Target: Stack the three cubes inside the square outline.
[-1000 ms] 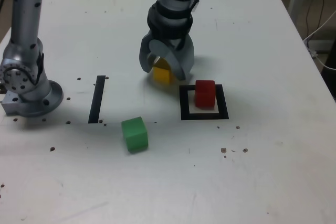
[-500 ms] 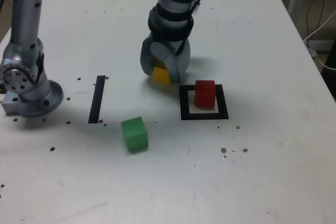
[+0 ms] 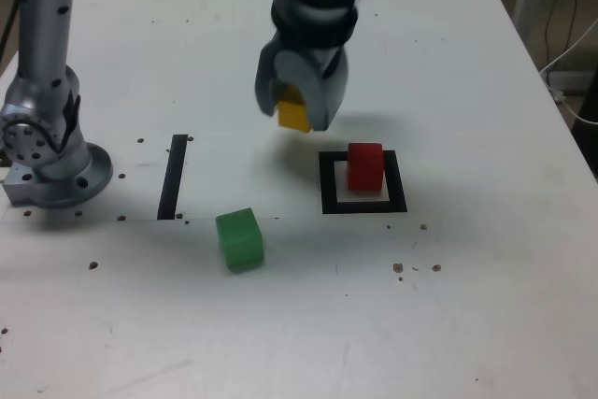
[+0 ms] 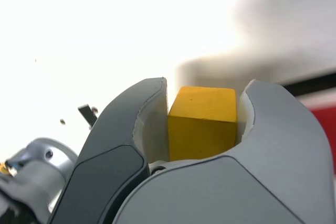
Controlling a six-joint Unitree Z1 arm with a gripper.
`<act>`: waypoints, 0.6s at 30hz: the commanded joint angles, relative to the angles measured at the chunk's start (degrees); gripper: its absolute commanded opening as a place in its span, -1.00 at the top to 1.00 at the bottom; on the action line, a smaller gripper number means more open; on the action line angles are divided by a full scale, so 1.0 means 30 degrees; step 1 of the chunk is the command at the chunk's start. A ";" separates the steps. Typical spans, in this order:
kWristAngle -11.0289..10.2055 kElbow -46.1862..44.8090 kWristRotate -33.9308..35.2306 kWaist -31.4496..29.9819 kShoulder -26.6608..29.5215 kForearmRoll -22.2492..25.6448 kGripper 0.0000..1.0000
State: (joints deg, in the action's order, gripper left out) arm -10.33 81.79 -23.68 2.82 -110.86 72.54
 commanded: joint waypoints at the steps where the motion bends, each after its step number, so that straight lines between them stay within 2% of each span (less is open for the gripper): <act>1: 0.0332 0.1232 0.0823 -0.0351 0.0092 0.1015 0.87; 5: 0.1050 0.3066 0.2881 -0.0876 -0.0069 0.2376 0.87; 10: 0.1548 0.4636 0.5247 -0.1611 -0.0465 0.2993 0.88; 15: 0.1913 0.5376 0.5731 -0.1889 -0.1501 0.2968 0.87; 18: 0.1835 0.5357 0.5812 -0.1935 -0.1839 0.2880 0.87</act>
State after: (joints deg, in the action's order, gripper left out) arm -4.59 97.81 -6.50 -2.81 -115.98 81.36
